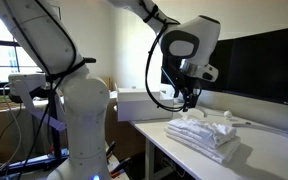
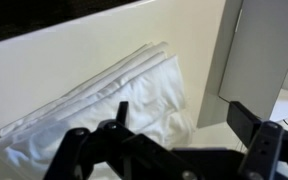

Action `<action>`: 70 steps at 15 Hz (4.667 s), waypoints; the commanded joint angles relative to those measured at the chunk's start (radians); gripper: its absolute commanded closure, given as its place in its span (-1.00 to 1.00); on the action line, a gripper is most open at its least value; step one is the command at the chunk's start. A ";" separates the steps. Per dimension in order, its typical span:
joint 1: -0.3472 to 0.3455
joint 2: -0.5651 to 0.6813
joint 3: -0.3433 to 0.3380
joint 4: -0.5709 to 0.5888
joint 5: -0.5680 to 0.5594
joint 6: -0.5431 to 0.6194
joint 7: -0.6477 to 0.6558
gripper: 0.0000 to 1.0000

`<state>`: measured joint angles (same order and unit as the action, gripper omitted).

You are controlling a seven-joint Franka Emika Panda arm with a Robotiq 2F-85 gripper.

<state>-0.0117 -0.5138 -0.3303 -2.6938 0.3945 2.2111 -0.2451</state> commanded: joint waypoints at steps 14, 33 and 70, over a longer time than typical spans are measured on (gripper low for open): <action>-0.141 0.141 -0.135 0.016 0.338 0.005 -0.153 -1.00; -0.268 0.441 -0.138 0.130 0.703 -0.135 -0.367 -1.00; -0.337 0.559 -0.050 0.209 0.688 -0.195 -0.342 -1.00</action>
<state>-0.3317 0.0555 -0.3901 -2.4776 1.0873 2.0361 -0.5733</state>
